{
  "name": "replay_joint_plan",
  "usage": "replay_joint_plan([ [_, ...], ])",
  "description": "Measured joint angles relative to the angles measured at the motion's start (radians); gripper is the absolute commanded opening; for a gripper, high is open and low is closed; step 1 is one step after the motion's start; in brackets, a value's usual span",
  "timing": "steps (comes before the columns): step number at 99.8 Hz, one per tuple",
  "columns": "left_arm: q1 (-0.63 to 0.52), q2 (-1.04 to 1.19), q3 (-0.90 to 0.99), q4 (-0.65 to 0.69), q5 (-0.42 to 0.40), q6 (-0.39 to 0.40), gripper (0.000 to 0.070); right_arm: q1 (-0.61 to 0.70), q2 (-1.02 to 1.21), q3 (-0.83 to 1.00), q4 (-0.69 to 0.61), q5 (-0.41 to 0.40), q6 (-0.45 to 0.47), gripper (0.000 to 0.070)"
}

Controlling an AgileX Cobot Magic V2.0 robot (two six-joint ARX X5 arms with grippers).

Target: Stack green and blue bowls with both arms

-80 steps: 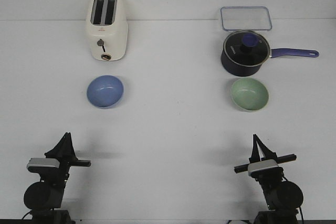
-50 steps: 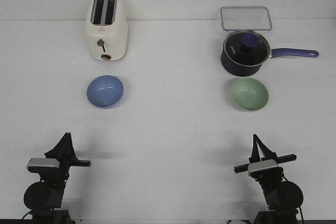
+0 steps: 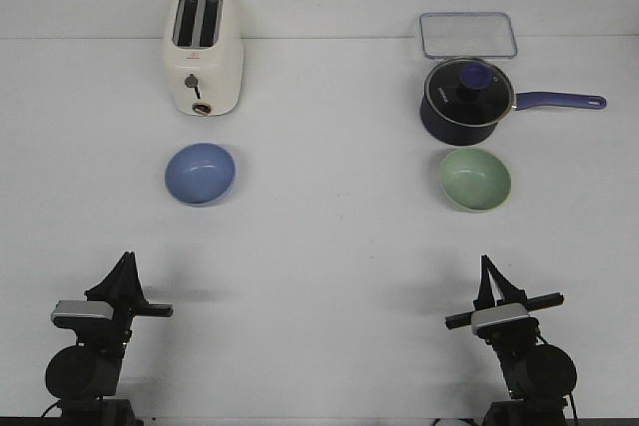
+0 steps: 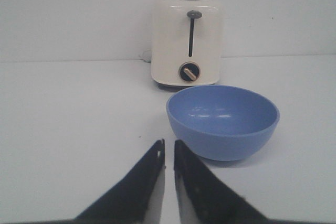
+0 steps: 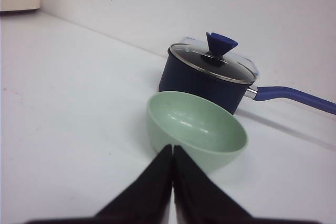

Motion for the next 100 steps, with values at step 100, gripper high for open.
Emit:
replay_joint_plan([
  [100, 0.0, 0.0, 0.0, 0.0, 0.0, 0.0, 0.0015, -0.024, 0.417, 0.423, -0.258, 0.259, 0.57, 0.0],
])
